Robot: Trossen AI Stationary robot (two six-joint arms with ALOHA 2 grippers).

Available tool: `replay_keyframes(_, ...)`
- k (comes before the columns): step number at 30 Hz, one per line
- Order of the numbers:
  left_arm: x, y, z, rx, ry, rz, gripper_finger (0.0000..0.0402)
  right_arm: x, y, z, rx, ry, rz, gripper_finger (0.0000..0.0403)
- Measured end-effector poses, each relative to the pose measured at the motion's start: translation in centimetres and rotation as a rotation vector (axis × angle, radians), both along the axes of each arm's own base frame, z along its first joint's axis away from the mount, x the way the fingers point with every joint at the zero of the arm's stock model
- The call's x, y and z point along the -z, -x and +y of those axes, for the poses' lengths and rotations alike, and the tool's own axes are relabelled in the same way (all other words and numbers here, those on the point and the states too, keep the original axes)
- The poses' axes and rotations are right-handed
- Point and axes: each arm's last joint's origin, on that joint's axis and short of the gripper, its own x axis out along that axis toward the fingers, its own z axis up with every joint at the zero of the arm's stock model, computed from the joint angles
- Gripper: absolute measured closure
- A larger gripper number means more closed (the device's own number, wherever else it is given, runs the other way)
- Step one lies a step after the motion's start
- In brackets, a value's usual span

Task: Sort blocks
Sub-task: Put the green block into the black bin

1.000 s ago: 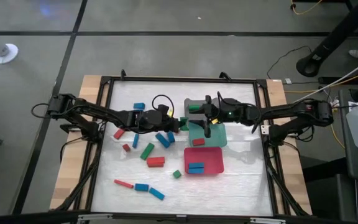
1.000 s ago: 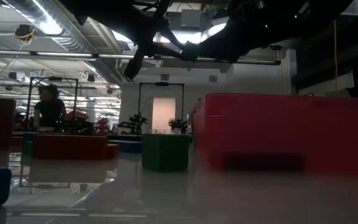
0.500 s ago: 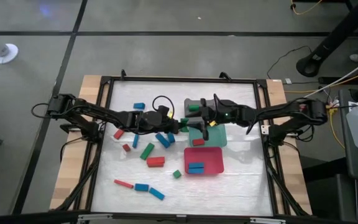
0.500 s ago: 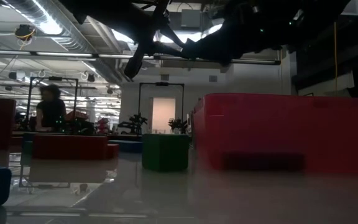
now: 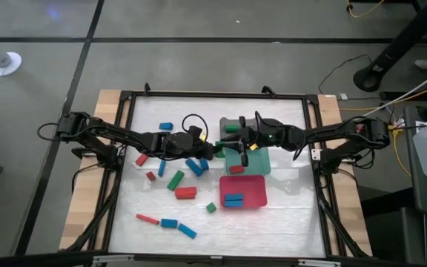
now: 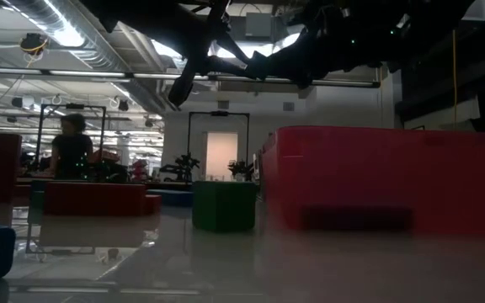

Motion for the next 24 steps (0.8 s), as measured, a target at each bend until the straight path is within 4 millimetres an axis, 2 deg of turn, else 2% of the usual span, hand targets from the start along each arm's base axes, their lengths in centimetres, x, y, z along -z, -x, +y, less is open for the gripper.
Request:
replay_keyframes(2,0.0,0.0,0.0,-0.002,0.005,-0.001,0.0383,0.0,0.0,0.0,0.002,0.002,0.001,0.0360)
replay_keyframes(10,0.0,0.0,0.0,0.014,-0.038,0.008,0.0343,0.0,0.0,0.0,-0.001,-0.022,0.004,0.0355)
replay_keyframes(18,0.0,0.0,0.5,0.021,-0.091,0.027,0.0270,0.0,0.0,-0.3,0.010,-0.021,0.001,0.0364)
replay_keyframes(24,-0.4,0.2,1.7,0.042,-0.187,0.054,0.0232,0.1,0.2,-1.7,0.073,-0.017,0.007,0.0359)
